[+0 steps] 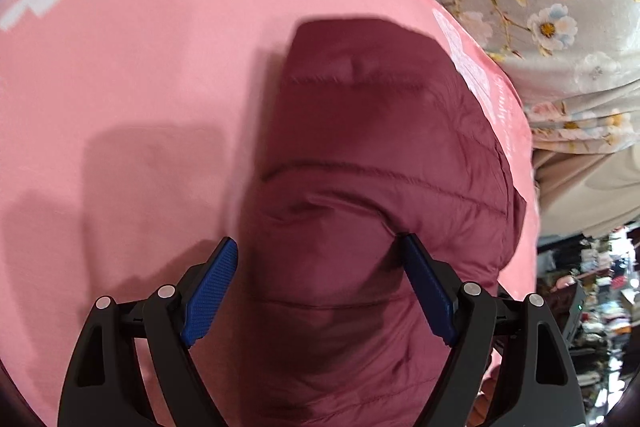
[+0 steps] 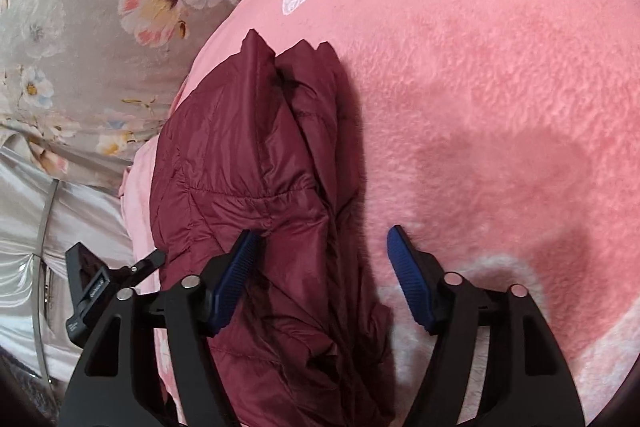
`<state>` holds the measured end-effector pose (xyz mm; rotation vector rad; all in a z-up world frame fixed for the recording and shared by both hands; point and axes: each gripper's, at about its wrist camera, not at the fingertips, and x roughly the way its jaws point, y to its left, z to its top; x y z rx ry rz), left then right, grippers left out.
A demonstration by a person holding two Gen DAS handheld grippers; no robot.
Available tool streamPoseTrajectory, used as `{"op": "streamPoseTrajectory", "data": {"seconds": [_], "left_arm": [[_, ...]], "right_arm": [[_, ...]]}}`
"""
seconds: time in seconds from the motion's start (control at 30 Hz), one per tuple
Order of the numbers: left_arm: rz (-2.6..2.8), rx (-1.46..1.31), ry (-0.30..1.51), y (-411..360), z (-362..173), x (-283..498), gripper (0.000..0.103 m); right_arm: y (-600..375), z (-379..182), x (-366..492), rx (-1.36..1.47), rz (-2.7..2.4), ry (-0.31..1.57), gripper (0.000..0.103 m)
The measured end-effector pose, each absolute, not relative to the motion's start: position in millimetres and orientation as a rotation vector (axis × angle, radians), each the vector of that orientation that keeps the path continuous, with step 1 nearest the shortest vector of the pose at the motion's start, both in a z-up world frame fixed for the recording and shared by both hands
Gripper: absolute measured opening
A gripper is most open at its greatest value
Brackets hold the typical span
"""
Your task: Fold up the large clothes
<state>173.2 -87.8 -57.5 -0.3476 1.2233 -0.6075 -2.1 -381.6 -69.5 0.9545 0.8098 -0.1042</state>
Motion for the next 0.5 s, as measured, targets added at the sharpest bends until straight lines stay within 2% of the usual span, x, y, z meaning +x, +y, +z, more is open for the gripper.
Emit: {"op": "streamPoseTrajectory", "data": {"seconds": [0.3,0.37,0.47,0.5], "left_arm": [[-0.608,-0.249,1.187,-112.1,-58.4,169.5,0.082],[-0.598,-0.207,1.163,-117.8,-55.6,165.9,0.080],[-0.582,-0.116,1.109,-125.6,-47.9,158.3,0.070],[-0.580,-0.074,1.082,-128.9,-43.5,154.6,0.063]], "right_arm": [[-364.7,-75.1,22.8,0.969,-0.031,0.799,0.069],[-358.5,-73.8,27.4,0.949,-0.026,0.805,0.065],[-352.1,-69.1,28.7,0.914,-0.021,0.806,0.049],[-349.9,-65.5,27.4,0.898,-0.018,0.800,0.038]]}}
